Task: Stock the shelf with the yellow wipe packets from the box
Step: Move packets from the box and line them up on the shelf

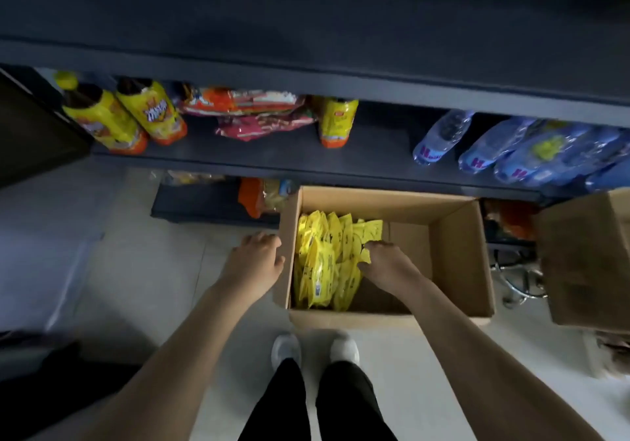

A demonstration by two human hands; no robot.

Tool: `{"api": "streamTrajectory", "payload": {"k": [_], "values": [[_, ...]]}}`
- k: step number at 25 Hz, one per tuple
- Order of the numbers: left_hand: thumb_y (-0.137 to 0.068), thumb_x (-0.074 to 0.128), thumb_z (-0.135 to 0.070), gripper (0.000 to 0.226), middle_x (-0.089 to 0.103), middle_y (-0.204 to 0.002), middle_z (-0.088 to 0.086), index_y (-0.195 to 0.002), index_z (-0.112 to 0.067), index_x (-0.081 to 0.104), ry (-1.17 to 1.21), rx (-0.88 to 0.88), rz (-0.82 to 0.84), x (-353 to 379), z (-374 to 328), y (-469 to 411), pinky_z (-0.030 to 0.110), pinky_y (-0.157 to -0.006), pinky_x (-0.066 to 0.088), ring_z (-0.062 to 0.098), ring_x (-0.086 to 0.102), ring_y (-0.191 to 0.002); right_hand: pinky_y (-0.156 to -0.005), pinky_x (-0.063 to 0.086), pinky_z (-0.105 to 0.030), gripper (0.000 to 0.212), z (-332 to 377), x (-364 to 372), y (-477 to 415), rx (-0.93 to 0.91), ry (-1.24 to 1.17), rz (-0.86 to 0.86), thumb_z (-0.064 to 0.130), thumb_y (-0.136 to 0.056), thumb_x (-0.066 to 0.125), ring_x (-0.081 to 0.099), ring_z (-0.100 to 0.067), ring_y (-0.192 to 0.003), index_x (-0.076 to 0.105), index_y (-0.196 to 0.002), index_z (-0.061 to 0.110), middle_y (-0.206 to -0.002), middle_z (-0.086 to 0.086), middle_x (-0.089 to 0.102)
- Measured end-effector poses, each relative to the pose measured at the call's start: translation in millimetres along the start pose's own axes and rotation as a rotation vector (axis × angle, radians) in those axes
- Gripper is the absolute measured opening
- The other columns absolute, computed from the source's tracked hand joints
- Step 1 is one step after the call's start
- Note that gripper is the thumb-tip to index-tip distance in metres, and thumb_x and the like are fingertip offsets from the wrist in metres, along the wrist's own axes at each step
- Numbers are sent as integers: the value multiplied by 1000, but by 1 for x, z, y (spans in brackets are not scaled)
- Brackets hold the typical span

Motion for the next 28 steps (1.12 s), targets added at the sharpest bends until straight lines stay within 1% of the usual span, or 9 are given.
{"api": "streamTrajectory", "payload": {"k": [6, 9, 12, 15, 18, 20, 23, 26, 28], "values": [[-96, 43, -25, 35, 51, -129, 5, -129, -12, 47, 63, -73, 53, 77, 45, -30, 31, -92, 43, 20, 48, -117, -71, 41, -29, 36, 7, 105, -71, 135, -177, 184, 31, -97, 44, 57, -28, -100, 53, -118, 3, -114, -15, 60], [-95, 45, -21, 33, 54, -126, 6, -126, -10, 51, 87, -117, 46, 109, 66, -37, 32, -90, 45, 22, 50, -115, -70, 42, -29, 48, 16, 147, -107, 242, -467, 178, 43, -96, 44, 55, -20, -85, 51, -122, 4, -101, -8, 58], [-92, 48, -16, 29, 59, -120, 6, -119, -9, 57, 167, -153, -7, 124, 72, -38, 32, -85, 47, 23, 53, -110, -73, 46, -32, 57, 15, 178, -130, 321, -582, 97, 49, -91, 49, 59, -26, -96, 50, -122, 1, -114, -15, 58], [-91, 51, -11, 25, 63, -113, 7, -114, -6, 61, 232, -147, -82, 127, 65, -39, 28, -80, 46, 22, 57, -106, -64, 46, -29, 44, 3, 181, -135, 333, -537, -24, 42, -92, 52, 58, -21, -83, 53, -113, 3, -100, -10, 61], [-88, 55, -6, 22, 66, -105, 11, -108, -2, 64, 281, -108, -138, 126, 50, -40, 32, -79, 50, 25, 60, -100, -54, 46, -30, 45, -14, 182, -129, 348, -722, -21, 39, -90, 58, 55, -18, -66, 56, -120, 5, -79, -6, 62], [-86, 57, -4, 19, 67, -99, 12, -102, -2, 66, 295, -88, -153, 127, 39, -41, 33, -75, 50, 27, 62, -94, -59, 51, -34, 43, -30, 187, -125, 414, -949, 33, 37, -88, 62, 55, -18, -64, 61, -120, 8, -76, -6, 63], [-86, 56, -4, 18, 67, -98, 11, -101, -3, 66, 328, -90, -169, 127, 20, -46, 31, -75, 49, 26, 62, -92, -59, 41, -30, 20, -51, 184, -116, 499, -1145, 64, 34, -90, 60, 46, -19, -66, 66, -93, 15, -78, -9, 52], [-89, 53, -7, 20, 66, -101, 9, -105, -5, 65, 397, -136, -177, 128, 0, -52, 27, -80, 49, 22, 61, -96, -57, 38, -29, 26, -66, 175, -112, 515, -1148, 54, 30, -93, 56, 42, -19, -66, 67, -98, 7, -72, -13, 47], [-91, 51, -9, 21, 67, -105, 6, -107, -6, 65, 435, -171, -168, 130, -14, -55, 15, -79, 43, 17, 61, -98, -60, 44, -35, 30, -77, 168, -112, 531, -1146, 23, 28, -93, 56, 45, -21, -66, 66, -103, 2, -73, -21, 50]]}}
Point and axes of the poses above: each hand's wrist, its own y-axis away from the middle knuckle, its own x-axis out of the palm, z = x × y, the point moved 9 cm from there along -y, towards the middle knuckle
